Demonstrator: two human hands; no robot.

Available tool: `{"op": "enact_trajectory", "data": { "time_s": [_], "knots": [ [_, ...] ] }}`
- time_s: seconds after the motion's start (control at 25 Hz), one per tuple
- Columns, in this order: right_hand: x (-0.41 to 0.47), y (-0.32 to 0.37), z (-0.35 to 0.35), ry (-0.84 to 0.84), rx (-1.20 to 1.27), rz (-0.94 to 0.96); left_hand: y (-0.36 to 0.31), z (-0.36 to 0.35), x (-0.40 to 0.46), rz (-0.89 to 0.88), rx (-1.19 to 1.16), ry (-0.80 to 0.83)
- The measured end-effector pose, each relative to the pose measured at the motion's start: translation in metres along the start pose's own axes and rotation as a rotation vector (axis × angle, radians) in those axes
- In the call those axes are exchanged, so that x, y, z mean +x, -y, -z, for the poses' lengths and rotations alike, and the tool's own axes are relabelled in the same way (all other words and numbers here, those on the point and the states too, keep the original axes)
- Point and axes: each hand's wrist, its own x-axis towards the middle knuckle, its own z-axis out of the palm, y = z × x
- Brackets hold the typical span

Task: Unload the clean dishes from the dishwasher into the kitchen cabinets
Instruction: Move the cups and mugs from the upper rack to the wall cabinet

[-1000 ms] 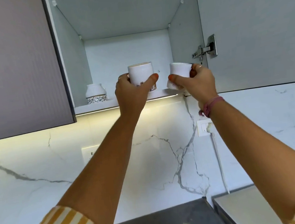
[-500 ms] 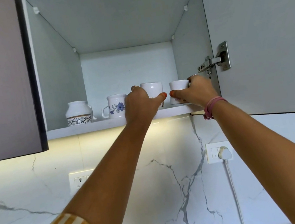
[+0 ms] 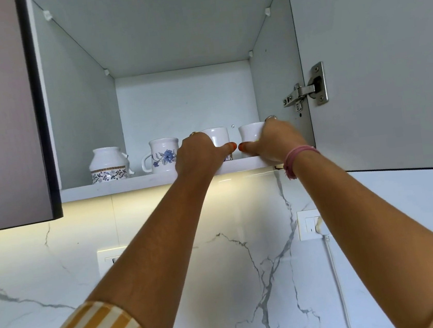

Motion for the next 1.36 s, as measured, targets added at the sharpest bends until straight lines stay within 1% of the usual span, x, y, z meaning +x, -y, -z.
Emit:
{"op": "enact_trajectory", "data": {
  "time_s": [0.04, 0.12, 0.24, 0.32, 0.4, 0.48, 0.56, 0.68, 0.8, 0.92, 1.12, 1.24, 1.36],
  "knots": [
    [-0.003, 0.002, -0.002, -0.005, -0.009, -0.004, -0.001, 0.001, -0.002, 0.004, -0.004, 0.003],
    [-0.012, 0.002, -0.003, -0.051, 0.048, 0.009, -0.003, 0.003, -0.008, 0.001, -0.02, -0.018],
    [-0.041, -0.006, -0.003, -0.179, 0.249, 0.133, 0.001, 0.012, -0.026, -0.006, -0.039, -0.115],
    [-0.072, -0.017, -0.002, -0.232, 0.353, 0.194, 0.008, 0.019, -0.049, -0.023, -0.097, -0.185],
    [-0.108, -0.027, 0.001, -0.225, 0.339, 0.237, 0.014, 0.026, -0.085, -0.096, -0.201, -0.233],
    [-0.142, -0.031, 0.006, -0.186, 0.309, 0.25, 0.015, 0.034, -0.125, -0.177, -0.242, -0.243],
    [-0.171, -0.03, 0.012, -0.142, 0.341, 0.195, 0.013, 0.045, -0.161, -0.192, -0.266, -0.212],
    [-0.229, -0.018, 0.035, -0.107, 0.448, 0.129, 0.007, 0.087, -0.221, -0.156, -0.303, -0.164],
    [-0.303, -0.007, 0.066, -0.076, 0.587, 0.085, 0.007, 0.137, -0.292, -0.153, -0.292, -0.139],
    [-0.381, -0.005, 0.095, -0.037, 0.679, 0.016, 0.007, 0.174, -0.368, -0.103, -0.309, -0.064],
    [-0.496, -0.024, 0.142, 0.064, 0.704, -0.128, -0.005, 0.212, -0.48, 0.058, -0.36, 0.073],
    [-0.537, -0.043, 0.167, 0.087, 0.692, -0.178, -0.014, 0.224, -0.529, 0.137, -0.424, 0.121],
    [-0.576, -0.068, 0.188, 0.1, 0.662, -0.222, -0.022, 0.222, -0.577, 0.184, -0.467, 0.136]
  ]
}}
